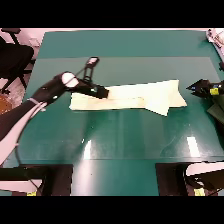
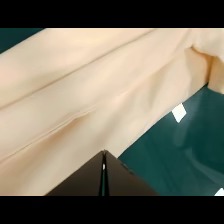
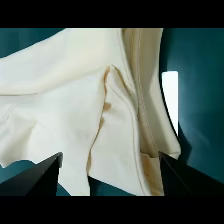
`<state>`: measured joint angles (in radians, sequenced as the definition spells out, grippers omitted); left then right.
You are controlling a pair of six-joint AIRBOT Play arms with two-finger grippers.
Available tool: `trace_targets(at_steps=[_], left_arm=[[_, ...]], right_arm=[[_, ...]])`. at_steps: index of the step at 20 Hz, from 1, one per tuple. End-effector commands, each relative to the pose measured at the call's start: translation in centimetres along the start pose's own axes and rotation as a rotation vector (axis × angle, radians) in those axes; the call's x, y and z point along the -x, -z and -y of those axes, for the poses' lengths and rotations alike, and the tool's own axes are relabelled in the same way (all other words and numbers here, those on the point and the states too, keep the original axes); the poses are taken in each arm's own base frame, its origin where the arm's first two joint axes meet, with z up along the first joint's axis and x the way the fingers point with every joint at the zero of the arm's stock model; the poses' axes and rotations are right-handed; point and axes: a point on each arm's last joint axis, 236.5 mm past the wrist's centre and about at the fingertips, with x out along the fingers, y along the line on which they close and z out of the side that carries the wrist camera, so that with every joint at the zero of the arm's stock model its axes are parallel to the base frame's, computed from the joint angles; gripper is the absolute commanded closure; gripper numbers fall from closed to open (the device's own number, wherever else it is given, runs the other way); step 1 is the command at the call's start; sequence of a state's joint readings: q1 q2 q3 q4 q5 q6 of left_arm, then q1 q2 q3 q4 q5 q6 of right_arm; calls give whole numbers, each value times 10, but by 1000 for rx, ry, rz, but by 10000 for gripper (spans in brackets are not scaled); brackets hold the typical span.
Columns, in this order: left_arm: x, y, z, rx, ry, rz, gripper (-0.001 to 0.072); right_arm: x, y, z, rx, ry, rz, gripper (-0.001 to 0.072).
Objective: Fold the shirts.
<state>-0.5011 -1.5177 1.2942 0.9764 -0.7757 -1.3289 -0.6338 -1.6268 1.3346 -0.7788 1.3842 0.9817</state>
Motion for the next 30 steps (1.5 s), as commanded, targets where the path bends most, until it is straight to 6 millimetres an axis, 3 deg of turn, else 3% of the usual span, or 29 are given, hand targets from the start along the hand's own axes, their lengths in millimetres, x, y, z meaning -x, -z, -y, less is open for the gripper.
trace_targets(at_steps=[1, 4, 8, 19, 24, 25, 26, 27, 30], left_arm=[[-49, 9, 31, 39, 34, -79, 685], [-75, 25, 36, 72, 36, -129, 685], [-90, 38, 30, 157, 34, -167, 685], [-97, 46, 28, 177, 34, -192, 685], [-96, 50, 29, 176, 37, -210, 684], [-96, 50, 29, 175, 38, -211, 684], [-95, 49, 30, 173, 40, -212, 684], [-95, 46, 31, 171, 42, -206, 684], [-93, 38, 34, 164, 48, -187, 684]], right_arm=[[-9, 5, 10, -4, 0, -29, -2], [-11, 7, 23, 18, 34, -71, -4], [-13, -10, 25, 52, 42, -81, -4], [-90, 12, 23, 124, -38, -256, -6], [-113, 23, 6, 161, -56, -313, 4], [-114, 25, 1, 168, -62, -324, 78], [-114, 27, -4, 181, -70, -334, 368], [-113, 28, -12, 202, -83, -339, 702], [-92, 12, -64, 249, -209, -255, 690]])
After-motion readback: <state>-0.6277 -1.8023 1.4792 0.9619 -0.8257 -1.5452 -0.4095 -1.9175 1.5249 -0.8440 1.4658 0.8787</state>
